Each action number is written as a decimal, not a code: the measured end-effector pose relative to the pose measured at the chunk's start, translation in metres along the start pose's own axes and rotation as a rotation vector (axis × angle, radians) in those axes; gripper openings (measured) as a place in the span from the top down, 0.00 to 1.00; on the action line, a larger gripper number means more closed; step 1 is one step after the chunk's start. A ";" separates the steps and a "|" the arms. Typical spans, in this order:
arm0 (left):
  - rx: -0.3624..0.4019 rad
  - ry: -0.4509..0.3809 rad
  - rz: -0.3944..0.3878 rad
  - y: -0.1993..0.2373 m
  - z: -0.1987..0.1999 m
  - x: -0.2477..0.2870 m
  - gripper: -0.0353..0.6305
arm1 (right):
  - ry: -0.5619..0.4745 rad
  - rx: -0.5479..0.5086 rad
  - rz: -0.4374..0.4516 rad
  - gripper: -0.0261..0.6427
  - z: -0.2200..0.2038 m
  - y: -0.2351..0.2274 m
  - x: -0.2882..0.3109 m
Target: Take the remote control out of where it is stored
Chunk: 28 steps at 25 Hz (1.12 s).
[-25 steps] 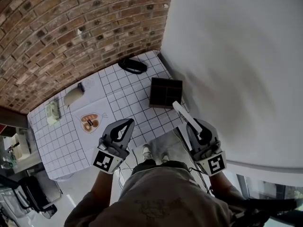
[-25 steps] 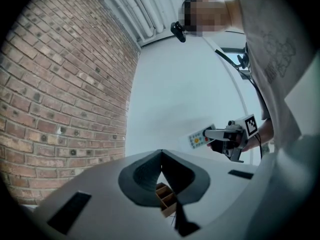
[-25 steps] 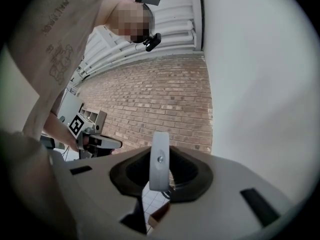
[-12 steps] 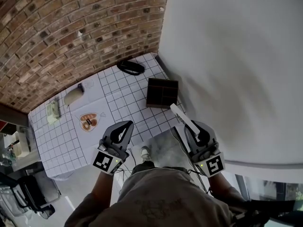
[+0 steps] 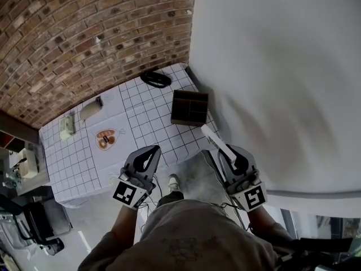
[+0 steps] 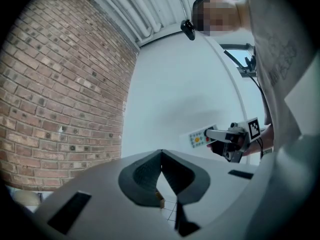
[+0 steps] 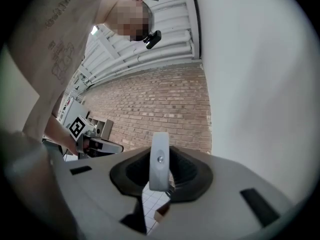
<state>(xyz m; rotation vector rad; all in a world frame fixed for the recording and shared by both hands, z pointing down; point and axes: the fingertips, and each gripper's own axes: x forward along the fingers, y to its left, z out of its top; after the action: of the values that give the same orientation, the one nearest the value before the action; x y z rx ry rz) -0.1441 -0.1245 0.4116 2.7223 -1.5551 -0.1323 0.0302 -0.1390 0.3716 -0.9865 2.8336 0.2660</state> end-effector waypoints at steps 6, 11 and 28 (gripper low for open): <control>0.002 0.009 0.023 -0.039 0.001 -0.006 0.94 | -0.006 0.007 0.015 0.84 0.004 -0.003 -0.039; 0.008 0.020 0.043 -0.071 -0.005 -0.023 0.94 | -0.011 0.005 0.037 0.84 0.008 0.004 -0.071; 0.034 0.043 0.069 -0.164 -0.004 -0.062 0.94 | -0.031 0.019 0.084 0.84 0.030 0.031 -0.160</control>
<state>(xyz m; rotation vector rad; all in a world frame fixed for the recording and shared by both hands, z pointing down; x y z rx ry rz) -0.0341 0.0124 0.4123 2.6734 -1.6527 -0.0474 0.1372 -0.0130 0.3747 -0.8528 2.8478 0.2596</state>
